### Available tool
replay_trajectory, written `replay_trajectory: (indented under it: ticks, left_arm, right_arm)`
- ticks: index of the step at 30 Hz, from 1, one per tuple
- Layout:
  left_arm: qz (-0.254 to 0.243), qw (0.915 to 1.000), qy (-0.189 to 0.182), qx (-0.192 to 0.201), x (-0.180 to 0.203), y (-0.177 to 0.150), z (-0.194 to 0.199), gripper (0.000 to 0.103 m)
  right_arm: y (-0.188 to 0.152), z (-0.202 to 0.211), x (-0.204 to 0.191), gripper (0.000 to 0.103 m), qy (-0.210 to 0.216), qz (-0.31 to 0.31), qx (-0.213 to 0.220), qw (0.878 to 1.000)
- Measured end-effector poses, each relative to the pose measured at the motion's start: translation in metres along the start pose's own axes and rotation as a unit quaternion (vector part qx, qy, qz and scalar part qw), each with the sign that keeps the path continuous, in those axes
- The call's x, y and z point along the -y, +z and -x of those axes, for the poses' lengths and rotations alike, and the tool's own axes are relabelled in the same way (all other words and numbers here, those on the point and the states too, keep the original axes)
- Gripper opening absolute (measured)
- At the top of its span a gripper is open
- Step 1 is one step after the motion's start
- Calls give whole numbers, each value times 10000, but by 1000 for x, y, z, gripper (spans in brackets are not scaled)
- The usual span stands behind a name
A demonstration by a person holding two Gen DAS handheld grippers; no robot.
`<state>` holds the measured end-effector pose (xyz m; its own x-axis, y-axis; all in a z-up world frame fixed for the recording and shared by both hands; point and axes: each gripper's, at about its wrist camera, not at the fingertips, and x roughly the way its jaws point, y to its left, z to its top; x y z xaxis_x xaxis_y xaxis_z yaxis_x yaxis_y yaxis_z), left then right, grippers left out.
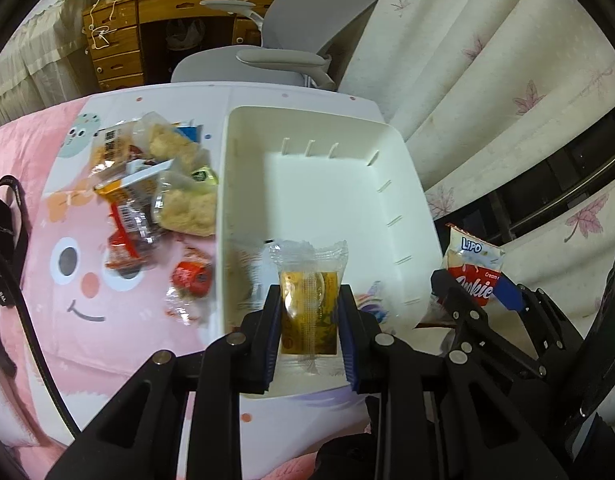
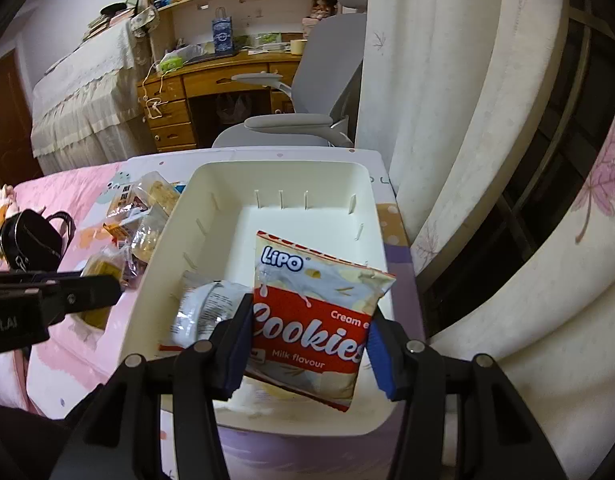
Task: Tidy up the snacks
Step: 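Carry the candy and cookies over the white tray and release both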
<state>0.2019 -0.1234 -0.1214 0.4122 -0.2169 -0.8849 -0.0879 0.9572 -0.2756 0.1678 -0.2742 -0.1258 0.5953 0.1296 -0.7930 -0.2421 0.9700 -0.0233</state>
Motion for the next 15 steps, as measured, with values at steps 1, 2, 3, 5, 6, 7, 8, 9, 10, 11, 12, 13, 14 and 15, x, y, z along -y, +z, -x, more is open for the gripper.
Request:
replay_trajectory:
  ticks: [1,2,3,5,6,7,8,9,10,11,12,13,14,15]
  left_arm:
    - [-2,10000,14,-12,3,1,-2,31]
    - [2,10000,40,-13,6,1,-4,36]
    - [19,10000,36,-8,8,2,-5,38]
    - [61,10000,48,4,11,2,-6,44]
    - [86,9999,74,6,11,2,-7,47]
    - [117,9999,94,11,11,1,-6,53]
    - [156,9998,98,14,10,1,-7,53]
    - [183,9998,108,12,9,0,-7,54]
    - [206,9997,135,6,8,0,-7,57]
    - [231,9996,169,2,6,0,-7,60]
    - [242,9993,262,-55,5,-1,-6,60]
    - [264,9992,282,-57,3,-1,-6,60]
    - [284,9991,306,-59,1,-2,-5,61]
    - [303,9990,324,-60,-1,-3,-4,61]
  right_arm:
    - [1,-1,4,51,28,13,-8,10000]
    - [1,-3,7,51,51,29,-42,10000]
    - [1,-6,9,52,78,62,-128,9999]
    - [-1,-13,12,52,79,97,-305,9995]
    - [-2,-15,14,52,93,94,-354,9993]
    - [-3,-17,15,52,115,101,-382,9992]
    - [-3,-18,15,52,130,137,-408,9990]
    - [-4,-18,15,52,133,158,-415,9989]
    - [-4,-18,15,52,143,175,-423,9988]
    - [-5,-18,15,52,165,195,-430,9988]
    - [-5,-18,14,52,177,204,-433,9987]
    - [-5,-18,13,52,189,214,-441,9986]
    - [-6,-19,12,52,209,228,-457,9985]
    - [-6,-19,11,53,225,235,-470,9984]
